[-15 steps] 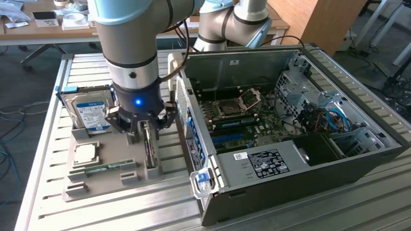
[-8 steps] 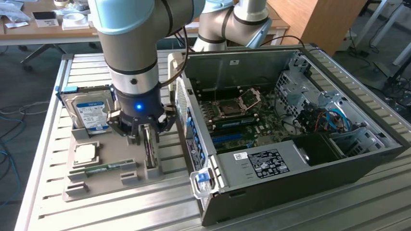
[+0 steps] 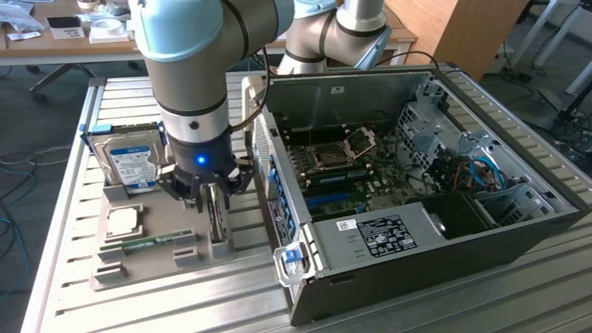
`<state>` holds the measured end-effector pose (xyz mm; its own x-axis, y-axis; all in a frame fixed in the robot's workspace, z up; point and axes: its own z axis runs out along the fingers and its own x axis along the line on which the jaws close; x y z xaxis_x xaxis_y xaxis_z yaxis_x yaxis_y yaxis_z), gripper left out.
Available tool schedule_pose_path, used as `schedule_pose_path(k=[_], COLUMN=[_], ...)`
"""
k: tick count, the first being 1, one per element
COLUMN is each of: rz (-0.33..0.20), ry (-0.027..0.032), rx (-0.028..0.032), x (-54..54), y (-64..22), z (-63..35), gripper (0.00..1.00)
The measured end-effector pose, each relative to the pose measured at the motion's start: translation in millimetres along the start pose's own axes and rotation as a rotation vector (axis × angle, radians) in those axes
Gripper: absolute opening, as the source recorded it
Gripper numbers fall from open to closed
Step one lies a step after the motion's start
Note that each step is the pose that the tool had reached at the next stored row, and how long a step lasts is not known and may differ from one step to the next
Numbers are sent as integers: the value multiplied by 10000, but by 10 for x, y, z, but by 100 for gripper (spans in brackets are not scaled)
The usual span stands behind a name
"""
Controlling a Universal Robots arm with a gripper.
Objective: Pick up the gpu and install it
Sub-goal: 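Pick up the gpu and move the gpu toward the slot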
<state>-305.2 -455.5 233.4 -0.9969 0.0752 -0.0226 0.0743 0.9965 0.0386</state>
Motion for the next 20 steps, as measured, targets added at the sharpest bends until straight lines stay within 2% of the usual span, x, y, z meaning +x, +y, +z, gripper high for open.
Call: schedule_pose_path(k=[7,20], rz=[0,0], ry=[0,0], rx=[0,-1], x=[1,5], y=[2,56], z=[20,33], gripper=[49,49])
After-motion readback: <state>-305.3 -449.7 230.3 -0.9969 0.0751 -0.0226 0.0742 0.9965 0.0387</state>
